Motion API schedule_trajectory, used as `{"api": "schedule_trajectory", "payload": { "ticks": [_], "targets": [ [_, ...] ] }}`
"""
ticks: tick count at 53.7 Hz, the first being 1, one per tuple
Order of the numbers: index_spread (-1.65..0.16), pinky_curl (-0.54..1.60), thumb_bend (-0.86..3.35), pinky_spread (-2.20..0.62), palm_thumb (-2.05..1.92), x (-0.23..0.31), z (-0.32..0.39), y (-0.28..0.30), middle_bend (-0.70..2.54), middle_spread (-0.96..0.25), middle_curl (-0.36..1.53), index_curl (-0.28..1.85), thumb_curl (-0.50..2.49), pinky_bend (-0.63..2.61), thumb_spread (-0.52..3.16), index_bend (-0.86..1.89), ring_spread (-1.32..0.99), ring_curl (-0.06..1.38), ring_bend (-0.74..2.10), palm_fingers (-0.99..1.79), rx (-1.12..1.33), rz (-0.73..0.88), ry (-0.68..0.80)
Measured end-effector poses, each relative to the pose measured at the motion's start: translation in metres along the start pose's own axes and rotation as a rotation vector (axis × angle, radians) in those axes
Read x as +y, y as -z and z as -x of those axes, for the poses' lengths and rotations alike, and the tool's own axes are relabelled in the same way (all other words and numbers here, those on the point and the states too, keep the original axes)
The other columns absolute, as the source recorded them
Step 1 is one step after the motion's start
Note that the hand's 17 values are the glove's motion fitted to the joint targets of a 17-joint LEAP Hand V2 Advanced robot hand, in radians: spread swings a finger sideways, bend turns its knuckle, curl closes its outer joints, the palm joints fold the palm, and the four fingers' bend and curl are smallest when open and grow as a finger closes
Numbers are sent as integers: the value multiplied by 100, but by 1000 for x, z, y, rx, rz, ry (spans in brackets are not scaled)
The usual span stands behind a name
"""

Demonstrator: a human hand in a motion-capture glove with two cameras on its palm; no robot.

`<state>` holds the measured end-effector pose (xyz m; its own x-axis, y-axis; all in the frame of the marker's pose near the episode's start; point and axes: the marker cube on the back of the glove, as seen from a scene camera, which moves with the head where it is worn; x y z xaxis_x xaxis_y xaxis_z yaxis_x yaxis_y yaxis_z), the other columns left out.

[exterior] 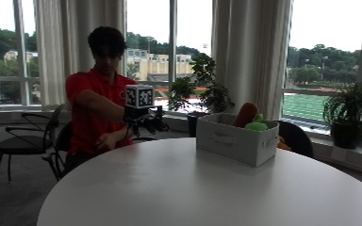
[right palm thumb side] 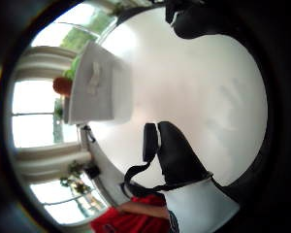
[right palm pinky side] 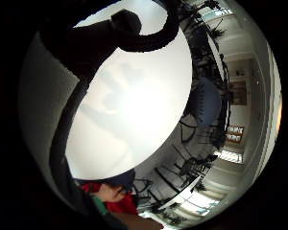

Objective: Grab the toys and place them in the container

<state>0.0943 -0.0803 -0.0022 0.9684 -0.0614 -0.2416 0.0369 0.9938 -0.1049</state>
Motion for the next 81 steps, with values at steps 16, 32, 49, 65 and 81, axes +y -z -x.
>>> {"api": "schedule_trajectory", "payload": {
  "ticks": [16, 32, 49, 65, 81],
  "targets": [
    [-47, 32, -1, 7, 8, 14, 14, -3, 17, -19, 28, 48, 34, 96, 127, 32, -18, 35, 28, 2, -42, 29, -5],
    [-47, 32, -2, 7, 8, 8, 7, -5, 17, -19, 28, 48, 34, 95, 127, 32, -18, 35, 28, 2, -57, 33, -7],
    [-47, 33, -1, 7, 8, 5, 5, -2, 17, -19, 28, 48, 34, 95, 127, 33, -18, 36, 27, 2, -53, 24, -11],
    [-47, 33, -1, 7, 8, 18, 20, -13, 17, -19, 28, 48, 34, 95, 127, 33, -17, 36, 27, 2, -74, 50, 6],
    [-47, 33, -2, 7, 8, 18, 13, -8, 16, -19, 28, 48, 34, 95, 127, 33, -18, 36, 27, 2, -67, 39, -6]
  ]
}}
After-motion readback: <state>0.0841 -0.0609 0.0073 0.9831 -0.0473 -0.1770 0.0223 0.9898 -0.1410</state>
